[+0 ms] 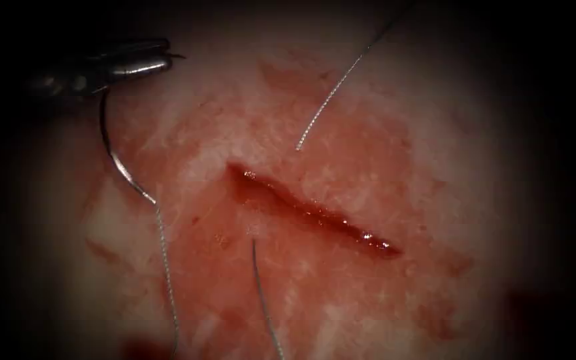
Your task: Wound Closure
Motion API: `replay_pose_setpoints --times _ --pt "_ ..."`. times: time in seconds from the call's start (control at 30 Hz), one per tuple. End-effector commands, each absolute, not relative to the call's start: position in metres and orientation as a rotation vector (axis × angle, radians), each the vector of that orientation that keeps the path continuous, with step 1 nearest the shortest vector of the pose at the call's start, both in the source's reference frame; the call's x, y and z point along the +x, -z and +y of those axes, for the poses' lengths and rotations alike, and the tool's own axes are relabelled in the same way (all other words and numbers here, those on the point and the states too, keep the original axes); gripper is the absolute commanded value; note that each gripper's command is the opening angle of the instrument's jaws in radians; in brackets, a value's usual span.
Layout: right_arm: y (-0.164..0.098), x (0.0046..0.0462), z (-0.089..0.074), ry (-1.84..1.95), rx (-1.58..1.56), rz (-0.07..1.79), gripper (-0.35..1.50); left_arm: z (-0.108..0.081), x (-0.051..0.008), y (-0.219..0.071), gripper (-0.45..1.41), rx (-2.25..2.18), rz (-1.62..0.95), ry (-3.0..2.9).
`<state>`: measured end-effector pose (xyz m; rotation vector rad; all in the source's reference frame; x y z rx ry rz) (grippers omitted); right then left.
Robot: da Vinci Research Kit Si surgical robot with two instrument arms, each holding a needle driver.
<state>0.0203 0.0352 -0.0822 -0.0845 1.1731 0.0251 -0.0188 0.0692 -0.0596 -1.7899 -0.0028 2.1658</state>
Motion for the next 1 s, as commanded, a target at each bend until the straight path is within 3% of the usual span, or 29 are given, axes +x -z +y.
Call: replay_pose_setpoints --times 0.03,0.33,0.57,0.8,0.83,0.87,0.9,1.0 --pt "0.079 0.0204 0.037 -0.062 -0.092 1.164 1.08 0.069 -0.0192 0.059 -0.35 -1.788 -0.005 -2.165" --pt "0.072 0.0239 0.042 -0.12 -0.188 1.125 1.08 0.069 -0.0192 0.059 -0.35 -1.788 -0.004 -2.166" --pt "0.069 0.028 0.042 -0.067 -0.247 1.123 0.89 0.069 -0.0192 0.059 -0.35 -1.787 -0.003 -2.166" --pt "0.068 0.0312 0.043 -0.063 -0.254 1.128 0.83 0.069 -0.0192 0.059 -0.35 -1.788 -0.004 -2.166" --pt "0.068 0.0315 0.043 -0.065 -0.255 1.126 0.77 0.069 -0.0192 0.059 -0.35 -1.788 -0.004 -2.166" --pt "0.068 0.0315 0.043 -0.065 -0.255 1.126 0.61 0.069 -0.0192 0.059 -0.35 -1.788 -0.004 -2.166" --pt "0.068 0.0313 0.043 -0.061 -0.254 1.129 -0.35 0.069 -0.0191 0.059 -0.35 -1.788 -0.004 -2.166" --pt "0.068 0.0306 0.043 -0.04 -0.225 1.088 -0.35 0.069 -0.019 0.059 -0.35 -1.786 -0.003 -2.166"
